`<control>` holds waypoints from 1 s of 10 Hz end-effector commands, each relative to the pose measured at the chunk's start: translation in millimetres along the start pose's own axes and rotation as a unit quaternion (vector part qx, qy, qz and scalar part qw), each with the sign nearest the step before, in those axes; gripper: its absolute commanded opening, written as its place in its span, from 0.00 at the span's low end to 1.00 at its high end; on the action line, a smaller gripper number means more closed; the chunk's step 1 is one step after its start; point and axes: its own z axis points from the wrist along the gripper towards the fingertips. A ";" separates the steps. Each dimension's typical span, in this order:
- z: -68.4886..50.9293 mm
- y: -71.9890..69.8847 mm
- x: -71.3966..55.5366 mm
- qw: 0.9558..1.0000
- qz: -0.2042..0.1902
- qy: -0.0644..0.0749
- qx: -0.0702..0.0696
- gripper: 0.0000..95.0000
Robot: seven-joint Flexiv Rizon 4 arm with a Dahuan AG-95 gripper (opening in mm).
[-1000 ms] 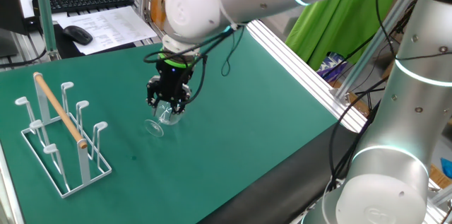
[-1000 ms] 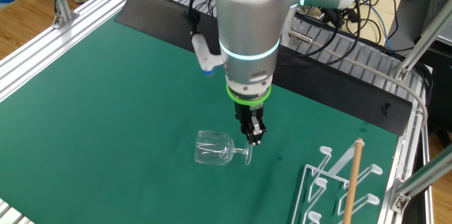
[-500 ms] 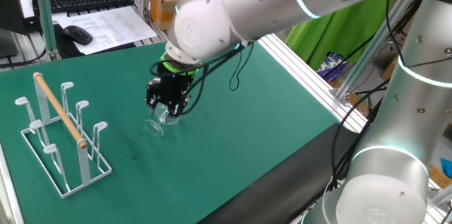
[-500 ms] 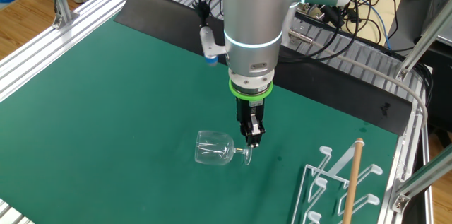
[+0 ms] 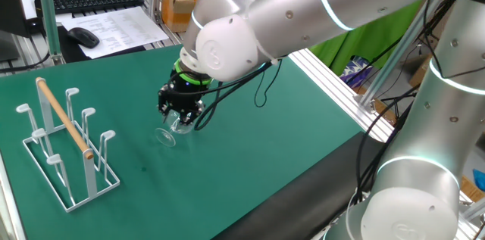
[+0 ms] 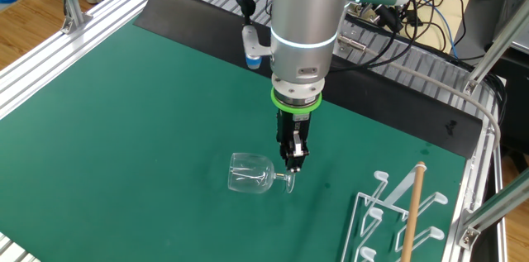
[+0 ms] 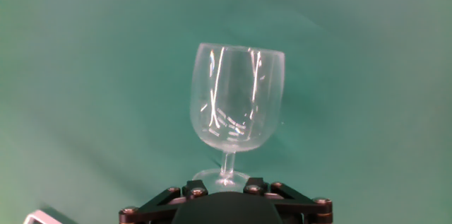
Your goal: Put the cup on the cup rack
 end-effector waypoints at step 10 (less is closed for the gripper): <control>18.9 12.1 -10.3 1.000 -0.016 -0.024 0.009 0.20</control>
